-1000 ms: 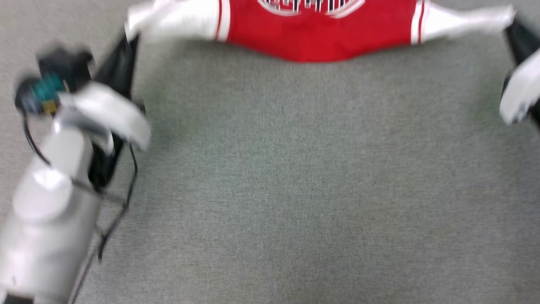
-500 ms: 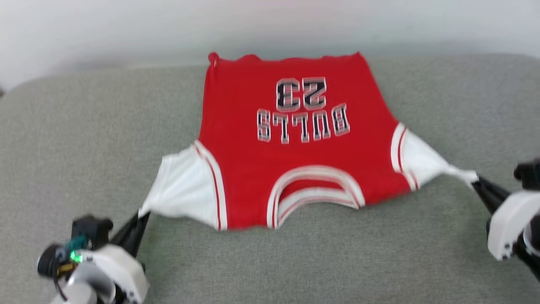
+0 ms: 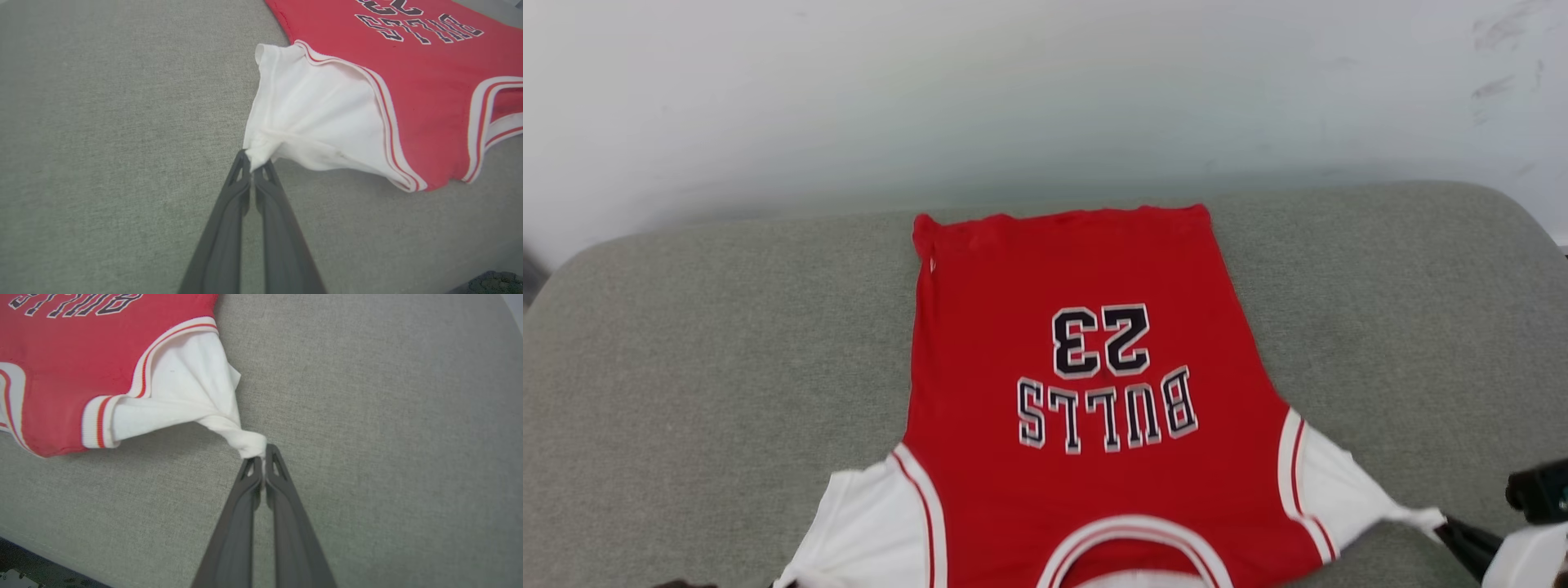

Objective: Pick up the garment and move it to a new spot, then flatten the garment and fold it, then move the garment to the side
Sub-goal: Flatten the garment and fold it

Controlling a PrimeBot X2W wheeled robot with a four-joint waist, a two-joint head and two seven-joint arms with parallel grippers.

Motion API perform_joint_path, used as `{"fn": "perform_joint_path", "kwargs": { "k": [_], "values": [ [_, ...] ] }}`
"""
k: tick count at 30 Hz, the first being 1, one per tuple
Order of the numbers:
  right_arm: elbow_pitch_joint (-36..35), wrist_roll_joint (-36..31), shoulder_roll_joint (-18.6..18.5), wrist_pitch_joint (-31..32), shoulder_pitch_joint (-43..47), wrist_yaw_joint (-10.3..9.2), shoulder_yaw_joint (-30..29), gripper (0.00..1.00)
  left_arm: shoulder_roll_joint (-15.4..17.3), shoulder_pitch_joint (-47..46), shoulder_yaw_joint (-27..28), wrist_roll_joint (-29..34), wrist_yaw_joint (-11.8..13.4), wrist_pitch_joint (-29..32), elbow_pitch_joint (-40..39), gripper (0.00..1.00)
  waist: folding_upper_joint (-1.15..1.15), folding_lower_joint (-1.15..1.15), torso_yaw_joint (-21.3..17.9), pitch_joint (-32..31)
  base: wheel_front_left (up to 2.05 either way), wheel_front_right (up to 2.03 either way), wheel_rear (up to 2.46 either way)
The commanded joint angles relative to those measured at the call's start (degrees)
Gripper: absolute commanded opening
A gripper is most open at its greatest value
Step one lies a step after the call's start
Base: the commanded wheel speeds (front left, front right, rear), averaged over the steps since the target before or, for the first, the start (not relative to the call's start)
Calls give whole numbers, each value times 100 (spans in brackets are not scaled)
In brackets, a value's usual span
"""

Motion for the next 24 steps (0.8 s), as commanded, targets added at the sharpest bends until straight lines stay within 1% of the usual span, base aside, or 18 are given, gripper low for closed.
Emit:
{"fn": "perform_joint_path", "kwargs": {
  "k": [1, 3, 5, 10, 15, 16, 17, 18, 19, 21, 24],
  "values": [
    [-119, 41, -157, 169, 259, -10, -28, 0, 139, 235, 46, -11, 104, 56, -139, 0, 0, 2, -27, -40, 0, 0, 0],
    [-266, 21, -251, 316, 435, -10, -75, 0, 236, 408, 77, 37, 213, 56, -289, 0, 0, 2, -36, -36, 0, 0, 0],
    [-399, 94, -244, 428, 619, -10, -158, 0, 240, 589, 90, -46, 274, 102, -394, 0, 0, 2, -44, -25, 0, 0, 0],
    [-575, 79, -180, 548, 802, -10, -342, 0, 251, 662, -3, -90, 228, 217, -619, 0, 0, 2, -39, 40, 0, 0, 0],
    [-798, 63, -67, 779, 810, -9, -558, 0, 212, 506, -100, -94, 182, 320, -876, 0, 0, 2, 18, 150, 0, 0, 0],
    [-833, 79, -81, 870, 799, -8, -588, 9, 210, 499, -118, -99, 171, 344, -929, 0, 0, 2, 31, 173, 0, 0, 0],
    [-911, 68, -105, 916, 763, -8, -652, 83, 219, 496, -137, -108, 149, 382, -987, 0, 0, 2, 45, 196, 0, 0, 0],
    [-957, 169, -92, 1053, 745, -8, -693, 100, 239, 502, -172, -130, 117, 443, -1058, 0, 0, 2, 55, 233, 0, 0, 0],
    [-1067, 157, -132, 1110, 703, -7, -726, 100, 261, 502, -201, -147, 84, 502, -1134, 0, 0, 2, 70, 273, 0, 0, 0],
    [-1308, 251, -219, 1272, 613, -7, -831, 100, 282, 478, -225, -142, 100, 582, -1295, 0, 0, 2, 111, 341, 0, 0, 0],
    [-1642, 448, -256, 1419, 453, -7, -1161, 100, 321, 441, -299, -51, 129, 671, -1560, 0, 0, 2, 194, 482, 0, 0, 0]
  ]
}}
